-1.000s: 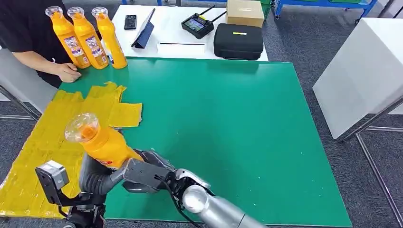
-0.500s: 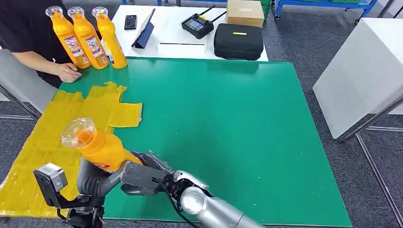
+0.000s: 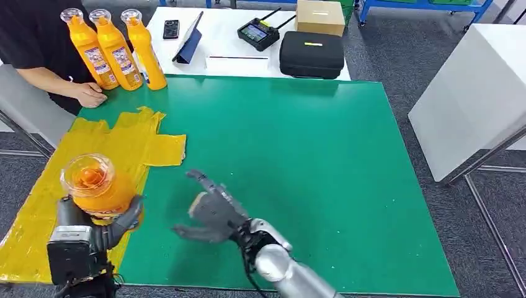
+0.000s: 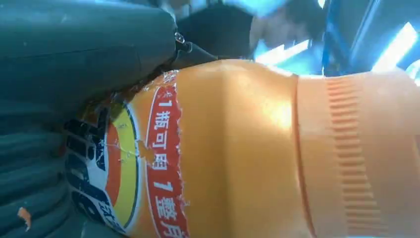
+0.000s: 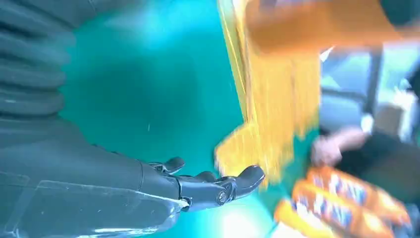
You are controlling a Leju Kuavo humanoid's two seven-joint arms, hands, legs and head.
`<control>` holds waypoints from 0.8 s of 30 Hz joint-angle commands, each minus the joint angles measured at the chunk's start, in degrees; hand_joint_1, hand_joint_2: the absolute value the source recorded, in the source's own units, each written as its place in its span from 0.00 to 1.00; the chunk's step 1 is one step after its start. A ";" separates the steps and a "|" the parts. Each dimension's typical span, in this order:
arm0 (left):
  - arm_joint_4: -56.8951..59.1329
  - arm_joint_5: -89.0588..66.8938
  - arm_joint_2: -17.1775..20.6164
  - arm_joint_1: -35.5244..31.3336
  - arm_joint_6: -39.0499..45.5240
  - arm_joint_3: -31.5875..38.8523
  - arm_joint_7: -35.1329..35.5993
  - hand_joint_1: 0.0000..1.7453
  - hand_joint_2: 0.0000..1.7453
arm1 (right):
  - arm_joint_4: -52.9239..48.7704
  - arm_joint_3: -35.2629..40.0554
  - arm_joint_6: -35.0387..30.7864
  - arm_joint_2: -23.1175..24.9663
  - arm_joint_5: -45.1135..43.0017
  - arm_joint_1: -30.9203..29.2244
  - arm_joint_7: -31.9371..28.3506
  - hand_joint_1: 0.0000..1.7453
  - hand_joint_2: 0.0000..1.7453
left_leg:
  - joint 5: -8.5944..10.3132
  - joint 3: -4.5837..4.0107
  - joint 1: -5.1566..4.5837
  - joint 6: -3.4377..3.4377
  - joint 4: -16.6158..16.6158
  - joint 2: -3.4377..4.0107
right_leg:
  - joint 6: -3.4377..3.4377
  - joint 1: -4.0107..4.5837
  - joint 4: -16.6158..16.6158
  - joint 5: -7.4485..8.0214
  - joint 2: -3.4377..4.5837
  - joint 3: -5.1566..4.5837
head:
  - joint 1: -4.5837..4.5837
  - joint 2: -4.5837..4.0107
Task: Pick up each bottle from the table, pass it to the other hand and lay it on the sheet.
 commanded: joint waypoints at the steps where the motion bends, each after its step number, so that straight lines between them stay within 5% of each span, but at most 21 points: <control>1: 9.81 -6.10 3.18 -1.85 5.11 3.51 -0.31 1.00 1.00 | -13.48 -7.68 0.27 -6.31 -0.63 6.01 -0.59 0.00 0.00 | -0.09 0.31 0.00 0.06 -0.09 -0.33 | -0.41 0.05 -0.06 -0.16 -0.20 0.38 | 0.02 0.00; 8: 9.68 -6.51 3.04 -2.06 5.53 3.15 -0.06 1.00 1.00 | -13.01 -7.35 0.28 -5.95 -0.59 5.82 -0.56 0.00 0.00 | -0.06 0.13 0.02 0.03 -0.03 -0.08 | -0.26 0.05 -0.01 -0.06 0.00 0.14 | 0.00 0.00; 16: 33.49 -58.04 3.56 -13.31 9.77 4.04 18.99 1.00 1.00 | -14.55 -5.73 0.52 -7.73 -3.23 6.31 -0.30 0.00 0.00 | 0.03 0.29 -0.03 0.05 -0.16 -0.36 | -0.39 0.00 -0.08 -0.08 -0.25 0.33 | 0.00 0.00; 19: 40.81 -64.20 5.39 -16.32 9.77 -0.63 25.60 1.00 1.00 | -13.39 -4.50 0.55 -8.44 -3.63 5.88 -0.24 0.00 0.00 | 0.06 0.21 -0.02 0.03 -0.15 -0.25 | -0.27 0.01 -0.10 -0.01 -0.16 0.25 | 0.02 0.00; 21: 46.28 -64.20 11.74 -19.74 9.77 -15.18 38.83 1.00 1.00 | -13.08 -4.22 0.44 -8.74 -4.07 6.03 -0.29 0.00 0.00 | 0.06 0.32 -0.02 0.04 -0.19 -0.28 | -0.41 0.02 -0.10 0.03 -0.14 0.33 | 0.00 0.00; 24: 48.90 -64.20 12.95 -20.52 9.77 -19.90 43.37 1.00 1.00 | -13.08 -4.33 0.35 -8.90 -4.27 6.36 -0.41 0.00 0.00 | 0.08 0.24 -0.02 0.01 -0.13 -0.34 | -0.34 0.01 -0.05 -0.02 -0.23 0.28 | -0.02 0.00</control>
